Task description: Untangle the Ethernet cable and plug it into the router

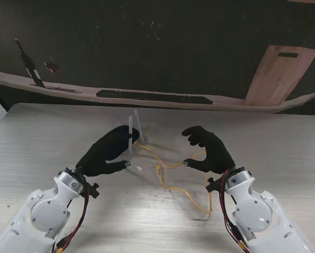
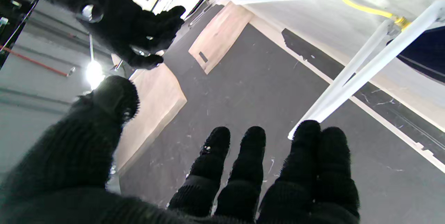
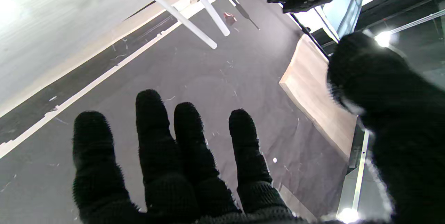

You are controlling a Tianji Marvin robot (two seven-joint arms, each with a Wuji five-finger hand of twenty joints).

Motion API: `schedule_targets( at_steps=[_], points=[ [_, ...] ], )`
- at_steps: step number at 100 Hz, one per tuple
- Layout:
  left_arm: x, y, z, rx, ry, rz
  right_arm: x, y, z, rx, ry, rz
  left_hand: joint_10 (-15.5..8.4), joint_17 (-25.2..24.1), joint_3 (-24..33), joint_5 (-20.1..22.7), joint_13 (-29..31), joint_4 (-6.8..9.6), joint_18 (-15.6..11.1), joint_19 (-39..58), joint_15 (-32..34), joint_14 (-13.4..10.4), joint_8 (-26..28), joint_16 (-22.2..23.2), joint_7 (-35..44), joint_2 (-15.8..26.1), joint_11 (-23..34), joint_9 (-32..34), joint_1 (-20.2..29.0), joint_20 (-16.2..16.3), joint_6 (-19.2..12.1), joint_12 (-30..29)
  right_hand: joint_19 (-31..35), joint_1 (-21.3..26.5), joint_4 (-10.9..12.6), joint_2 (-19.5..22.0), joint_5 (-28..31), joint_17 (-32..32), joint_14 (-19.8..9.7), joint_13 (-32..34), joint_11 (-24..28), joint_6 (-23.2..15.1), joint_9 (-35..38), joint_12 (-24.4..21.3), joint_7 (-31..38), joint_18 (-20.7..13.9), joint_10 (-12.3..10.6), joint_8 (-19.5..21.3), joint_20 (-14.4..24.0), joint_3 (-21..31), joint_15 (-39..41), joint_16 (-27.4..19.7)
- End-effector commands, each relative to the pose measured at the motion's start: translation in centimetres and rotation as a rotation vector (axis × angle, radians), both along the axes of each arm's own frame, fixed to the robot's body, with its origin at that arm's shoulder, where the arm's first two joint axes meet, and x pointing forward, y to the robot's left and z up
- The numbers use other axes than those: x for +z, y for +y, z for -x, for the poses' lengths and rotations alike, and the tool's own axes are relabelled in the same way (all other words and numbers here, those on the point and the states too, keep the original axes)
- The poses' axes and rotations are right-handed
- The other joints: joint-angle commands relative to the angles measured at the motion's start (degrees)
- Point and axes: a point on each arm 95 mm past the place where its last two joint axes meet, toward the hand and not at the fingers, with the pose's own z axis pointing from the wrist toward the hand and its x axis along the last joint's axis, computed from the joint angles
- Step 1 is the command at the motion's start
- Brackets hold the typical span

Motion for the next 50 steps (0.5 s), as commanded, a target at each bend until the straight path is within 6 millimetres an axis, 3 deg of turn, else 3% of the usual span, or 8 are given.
schedule_targets(
  at_steps=[1,31,50],
  points=[
    [0.0,-0.8,-0.1,-0.011,0.013,-0.002,0.3,0.8,0.4,0.044,0.001,-0.008,-1.7,-0.5,1.6,-2.5,-0.2,-0.47,-2.4,-0.9,-0.6,-8.4,0.1,0.5,-1.0,-0.6,0.4,-1.4,-0.7,0.1,-1.0,0.3,-1.4,-2.8,-2.0,-1.8,-1.5,0.0,-2.1,-0.7,-0.7,-1.6,-1.3,-0.6,0.7,-1.3,-2.7,0.3,0.8,1.4,-0.8,-0.9],
    [-0.2,-4.6,-1.0,-0.044,-0.036,0.049,0.6,1.8,0.4,0.11,0.022,-0.041,-1.7,-0.8,5.0,-3.7,-0.8,-1.06,-2.7,0.0,0.5,-8.4,-0.1,0.8,0.8,-1.6,1.5,-2.7,-1.8,0.6,-1.0,0.8,-2.2,-3.6,-2.2,-2.0,-1.8,0.4,-2.3,-0.2,-0.9,-1.8,-1.1,-0.7,0.8,-1.2,-3.0,0.3,2.6,1.9,-1.0,-0.6],
    [-0.4,-5.5,-1.1,-0.062,-0.019,0.008,0.6,1.9,0.5,0.118,0.027,-0.053,-1.7,-1.1,5.1,-4.6,-1.3,-1.14,-2.8,-0.2,0.6,-8.5,-0.3,0.7,0.8,-1.1,1.3,-3.8,-2.0,0.5,-0.9,0.8,-2.6,-4.0,-2.3,-1.8,-1.6,0.6,-2.3,0.2,-0.8,-1.7,-0.8,-0.6,0.9,-1.1,-3.0,0.3,3.5,1.9,-0.9,-0.4]
  ],
)
